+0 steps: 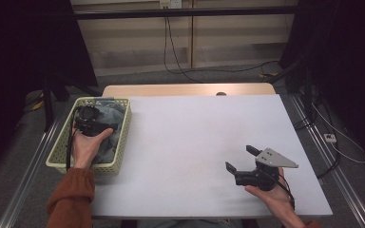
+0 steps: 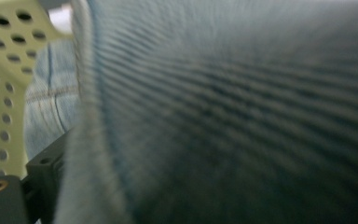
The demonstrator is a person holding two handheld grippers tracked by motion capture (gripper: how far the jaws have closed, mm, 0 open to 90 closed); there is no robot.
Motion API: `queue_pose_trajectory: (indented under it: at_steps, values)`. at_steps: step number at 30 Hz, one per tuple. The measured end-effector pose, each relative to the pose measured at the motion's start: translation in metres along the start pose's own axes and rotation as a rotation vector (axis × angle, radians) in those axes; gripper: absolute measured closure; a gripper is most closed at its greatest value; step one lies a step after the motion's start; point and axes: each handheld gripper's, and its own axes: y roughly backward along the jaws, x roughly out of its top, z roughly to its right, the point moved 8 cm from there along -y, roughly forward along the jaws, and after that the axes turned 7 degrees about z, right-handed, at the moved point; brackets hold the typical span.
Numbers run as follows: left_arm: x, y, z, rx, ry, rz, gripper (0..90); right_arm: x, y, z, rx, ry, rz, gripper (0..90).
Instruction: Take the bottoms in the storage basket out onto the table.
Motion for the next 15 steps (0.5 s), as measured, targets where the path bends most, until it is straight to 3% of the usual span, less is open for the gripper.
queue_pose_trajectory:
  at_steps: [7,11,15]
  values:
    - [-0.005,-0.005,-0.001,-0.056,0.015,-0.024,13.7,0.0,-0.001,-0.001,0.005,-0.005,0.0,5.0]
    - [-0.01,-0.009,0.004,-0.073,-0.013,-0.074,14.3,0.0,-0.001,-0.001,0.006,-0.003,0.0,5.0]
    - [-0.013,-0.012,0.008,-0.092,-0.021,-0.106,23.3,0.0,-0.001,-0.002,0.011,-0.001,-0.001,5.0]
